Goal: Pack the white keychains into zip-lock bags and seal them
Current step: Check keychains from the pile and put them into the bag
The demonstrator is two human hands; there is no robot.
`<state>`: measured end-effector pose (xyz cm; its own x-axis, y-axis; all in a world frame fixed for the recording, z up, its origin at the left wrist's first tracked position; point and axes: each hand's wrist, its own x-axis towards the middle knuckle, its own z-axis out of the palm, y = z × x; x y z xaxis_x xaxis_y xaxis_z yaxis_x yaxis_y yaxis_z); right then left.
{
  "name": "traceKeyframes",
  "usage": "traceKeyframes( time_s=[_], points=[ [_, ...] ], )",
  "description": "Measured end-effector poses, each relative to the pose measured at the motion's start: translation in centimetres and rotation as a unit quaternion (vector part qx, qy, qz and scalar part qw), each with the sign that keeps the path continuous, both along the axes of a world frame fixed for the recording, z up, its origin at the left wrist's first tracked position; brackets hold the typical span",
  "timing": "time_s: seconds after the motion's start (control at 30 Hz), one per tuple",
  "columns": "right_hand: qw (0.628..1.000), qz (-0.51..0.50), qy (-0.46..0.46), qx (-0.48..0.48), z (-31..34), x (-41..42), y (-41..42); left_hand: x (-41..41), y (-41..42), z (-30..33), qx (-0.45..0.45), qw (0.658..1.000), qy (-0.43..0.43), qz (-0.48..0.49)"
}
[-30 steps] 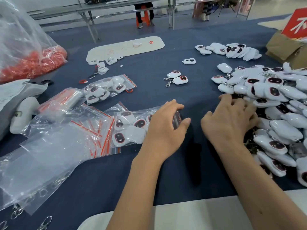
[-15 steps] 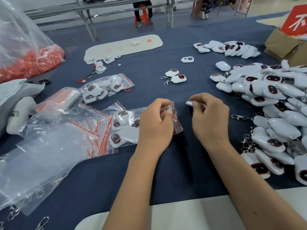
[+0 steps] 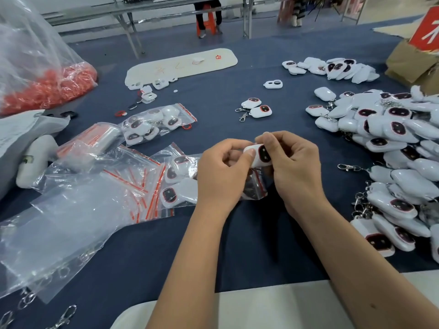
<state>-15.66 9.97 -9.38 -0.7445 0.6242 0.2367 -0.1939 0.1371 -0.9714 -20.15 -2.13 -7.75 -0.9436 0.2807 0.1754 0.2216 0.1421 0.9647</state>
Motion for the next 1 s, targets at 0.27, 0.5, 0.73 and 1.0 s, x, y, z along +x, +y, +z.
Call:
traceKeyframes(
  time_s=[0.27,0.5,0.73,1.0],
  points=[
    [0.992,0.049,0.002,-0.114,-0.17,-0.17,0.66,-0.27,-0.18,-0.26,0.017,0.997,-0.077,-0.005],
    [0.999,0.038,0.009,-0.025,-0.16,-0.13,0.49,-0.34,-0.06,-0.21,0.022,0.997,-0.072,-0.004],
    [0.997,0.065,0.028,0.015,0.02,-0.05,0.20,-0.80,-0.62,-0.27,0.043,0.994,-0.099,-0.016],
    [0.996,0.083,0.034,0.001,0.39,0.16,0.13,-0.63,-0.54,-0.29,0.049,0.995,-0.081,-0.018]
  ],
)
